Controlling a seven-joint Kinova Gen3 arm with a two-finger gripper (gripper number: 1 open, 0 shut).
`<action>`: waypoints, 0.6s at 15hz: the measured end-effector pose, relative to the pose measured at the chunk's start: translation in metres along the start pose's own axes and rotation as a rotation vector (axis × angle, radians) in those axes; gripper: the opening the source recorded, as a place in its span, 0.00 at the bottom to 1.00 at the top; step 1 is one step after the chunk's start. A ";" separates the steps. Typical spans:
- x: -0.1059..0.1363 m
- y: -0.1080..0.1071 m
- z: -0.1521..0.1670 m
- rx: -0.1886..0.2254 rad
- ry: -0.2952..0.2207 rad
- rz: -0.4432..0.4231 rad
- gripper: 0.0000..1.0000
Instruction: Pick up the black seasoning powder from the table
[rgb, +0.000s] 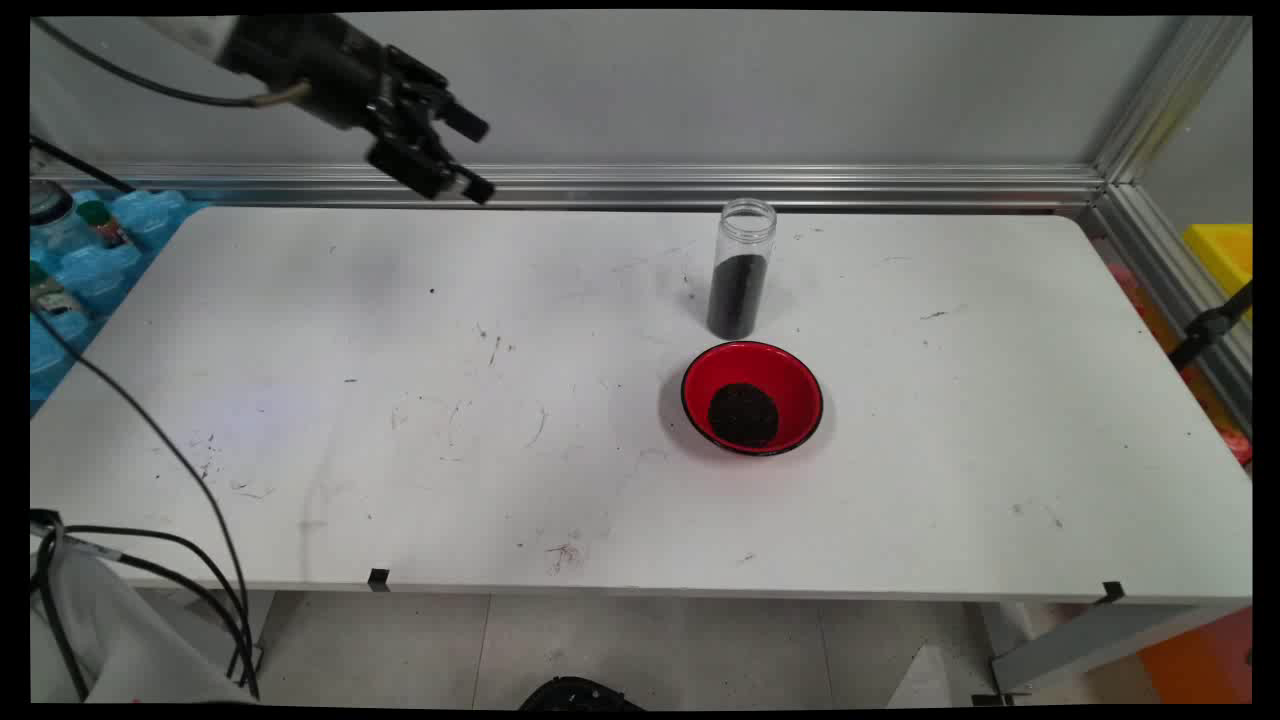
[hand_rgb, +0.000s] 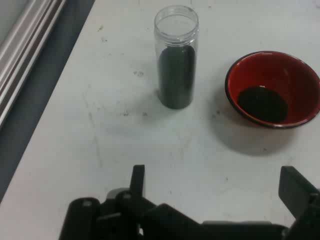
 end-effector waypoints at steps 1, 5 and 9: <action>0.002 -0.001 0.010 0.002 0.001 -0.001 1.00; 0.014 -0.010 0.056 0.004 0.007 -0.005 1.00; 0.022 -0.017 0.098 -0.023 0.004 -0.003 1.00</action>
